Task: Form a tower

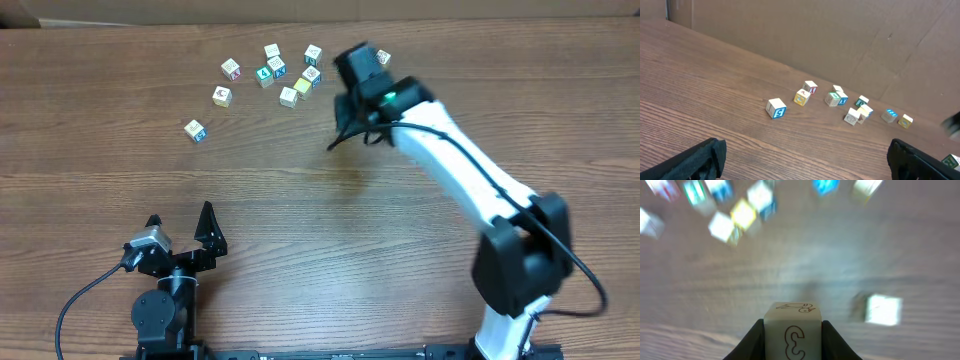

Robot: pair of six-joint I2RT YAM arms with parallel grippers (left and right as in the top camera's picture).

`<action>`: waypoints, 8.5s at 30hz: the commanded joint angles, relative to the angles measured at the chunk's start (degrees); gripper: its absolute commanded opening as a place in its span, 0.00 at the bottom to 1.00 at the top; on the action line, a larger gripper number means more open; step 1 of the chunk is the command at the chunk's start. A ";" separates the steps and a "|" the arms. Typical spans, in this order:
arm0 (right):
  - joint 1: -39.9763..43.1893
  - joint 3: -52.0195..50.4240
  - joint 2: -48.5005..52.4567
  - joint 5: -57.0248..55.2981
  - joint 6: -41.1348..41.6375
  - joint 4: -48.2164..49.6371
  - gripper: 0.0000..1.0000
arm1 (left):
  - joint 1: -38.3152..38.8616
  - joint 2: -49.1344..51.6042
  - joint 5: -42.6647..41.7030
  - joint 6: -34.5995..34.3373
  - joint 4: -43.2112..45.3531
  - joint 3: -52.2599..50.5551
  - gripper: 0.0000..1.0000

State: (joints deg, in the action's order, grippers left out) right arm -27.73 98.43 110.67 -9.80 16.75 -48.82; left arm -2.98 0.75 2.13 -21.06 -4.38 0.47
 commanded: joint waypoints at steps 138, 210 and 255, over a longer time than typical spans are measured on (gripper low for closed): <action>11.08 14.05 7.93 1.29 -2.19 -12.39 0.96 | 0.17 -0.46 -0.28 -0.37 0.11 -0.20 0.99; -0.46 46.99 46.34 7.02 -1.81 8.41 0.92 | 0.17 -0.44 -0.28 -0.37 0.11 -0.20 1.00; -7.69 49.37 42.80 12.22 -8.33 -0.79 0.89 | 0.17 -0.46 -0.28 -0.37 0.11 -0.20 0.99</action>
State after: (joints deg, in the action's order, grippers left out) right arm -35.40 145.58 156.83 2.74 8.93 -50.17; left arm -2.98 0.75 2.13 -21.06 -4.38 0.47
